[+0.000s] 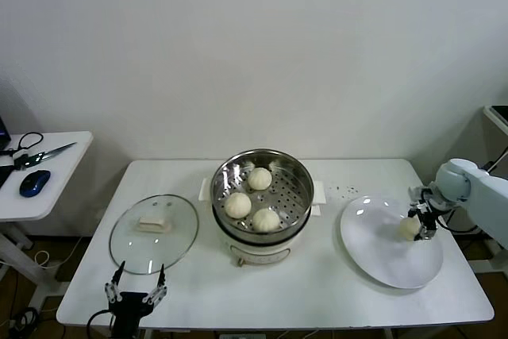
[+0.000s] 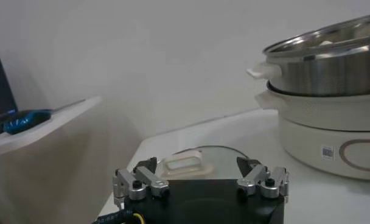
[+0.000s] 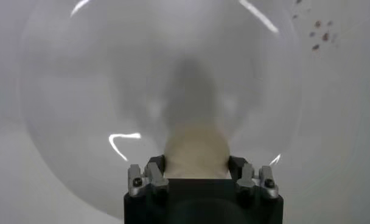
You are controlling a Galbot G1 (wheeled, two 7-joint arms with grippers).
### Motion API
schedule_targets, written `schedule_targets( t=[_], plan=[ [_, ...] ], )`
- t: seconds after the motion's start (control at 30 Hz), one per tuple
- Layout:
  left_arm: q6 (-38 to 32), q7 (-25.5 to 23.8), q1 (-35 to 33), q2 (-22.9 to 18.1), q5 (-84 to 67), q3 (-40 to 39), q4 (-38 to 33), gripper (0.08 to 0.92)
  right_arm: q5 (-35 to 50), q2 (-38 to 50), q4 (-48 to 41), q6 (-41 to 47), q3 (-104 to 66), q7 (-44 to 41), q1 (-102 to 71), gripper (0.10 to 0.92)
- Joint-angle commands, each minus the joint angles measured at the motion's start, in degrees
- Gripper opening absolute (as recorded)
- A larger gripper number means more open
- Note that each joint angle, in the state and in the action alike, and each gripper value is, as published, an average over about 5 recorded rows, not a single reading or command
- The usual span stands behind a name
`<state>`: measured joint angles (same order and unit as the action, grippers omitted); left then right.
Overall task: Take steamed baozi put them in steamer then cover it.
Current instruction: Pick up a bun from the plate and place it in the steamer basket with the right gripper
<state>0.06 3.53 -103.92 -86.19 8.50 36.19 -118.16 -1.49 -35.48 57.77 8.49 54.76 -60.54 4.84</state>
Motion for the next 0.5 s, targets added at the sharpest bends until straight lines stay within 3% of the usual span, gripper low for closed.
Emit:
schedule_targets(
  t=[0.03, 0.5],
  plan=[
    [0.53, -0.07, -0.14, 0.27, -0.91, -0.53, -0.44, 0.823, 19.63, -3.55, 4.6, 3.66, 18.91, 1.74, 25.41, 0.671],
    [1.09, -0.85, 0.21, 0.97, -0.97, -3.53, -1.46, 0.823, 50.42, -20.84, 14.89, 11.67, 38.92, 7.7, 50.53, 0.686]
  ],
)
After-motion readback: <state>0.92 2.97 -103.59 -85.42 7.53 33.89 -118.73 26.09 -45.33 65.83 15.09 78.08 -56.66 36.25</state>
